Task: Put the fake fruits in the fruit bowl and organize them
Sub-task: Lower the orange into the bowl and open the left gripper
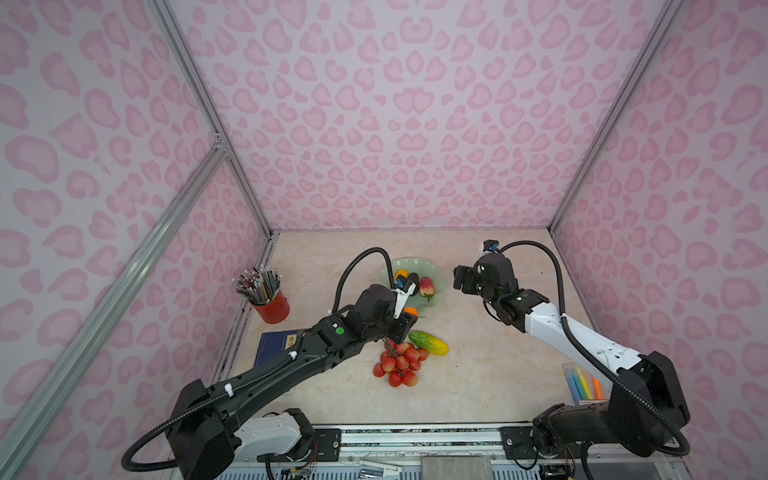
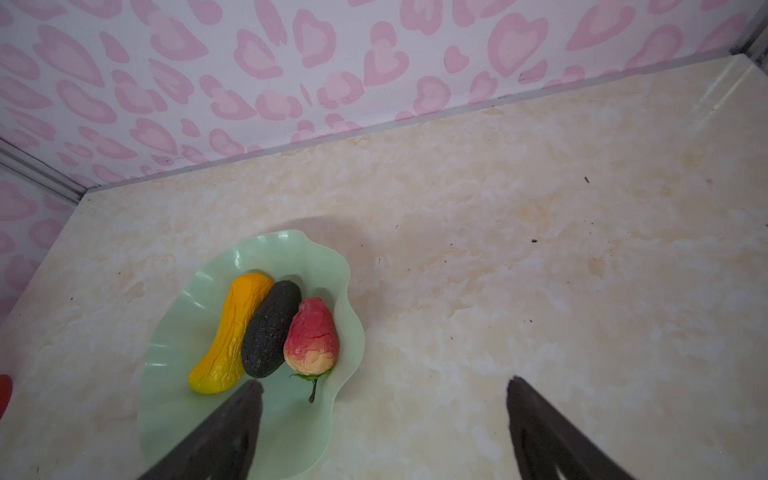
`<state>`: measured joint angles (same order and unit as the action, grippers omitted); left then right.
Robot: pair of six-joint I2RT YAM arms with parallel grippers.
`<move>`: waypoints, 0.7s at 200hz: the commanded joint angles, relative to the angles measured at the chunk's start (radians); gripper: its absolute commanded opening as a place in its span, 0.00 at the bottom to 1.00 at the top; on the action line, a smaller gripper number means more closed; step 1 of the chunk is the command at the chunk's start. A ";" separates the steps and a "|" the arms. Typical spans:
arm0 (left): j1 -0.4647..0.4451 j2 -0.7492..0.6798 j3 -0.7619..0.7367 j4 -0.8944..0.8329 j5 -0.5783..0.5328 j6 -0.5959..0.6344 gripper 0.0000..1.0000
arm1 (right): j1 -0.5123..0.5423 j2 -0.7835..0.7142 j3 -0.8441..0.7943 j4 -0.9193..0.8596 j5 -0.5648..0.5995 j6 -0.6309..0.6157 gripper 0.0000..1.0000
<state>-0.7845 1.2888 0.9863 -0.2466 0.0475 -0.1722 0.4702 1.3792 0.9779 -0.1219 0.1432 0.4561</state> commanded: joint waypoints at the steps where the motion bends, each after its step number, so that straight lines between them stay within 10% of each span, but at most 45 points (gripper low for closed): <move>1: 0.076 0.119 0.095 0.083 0.082 0.087 0.42 | 0.000 -0.019 0.002 -0.062 -0.015 -0.057 0.91; 100: 0.177 0.595 0.310 0.081 0.218 0.056 0.40 | -0.001 -0.211 -0.151 -0.074 -0.070 -0.153 0.93; 140: 0.180 0.624 0.311 0.093 0.188 0.030 0.60 | 0.001 -0.198 -0.148 -0.099 -0.126 -0.145 0.92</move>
<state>-0.6071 1.8977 1.2827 -0.1822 0.2451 -0.1162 0.4690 1.1732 0.8337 -0.2077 0.0589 0.3176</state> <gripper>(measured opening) 0.547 0.926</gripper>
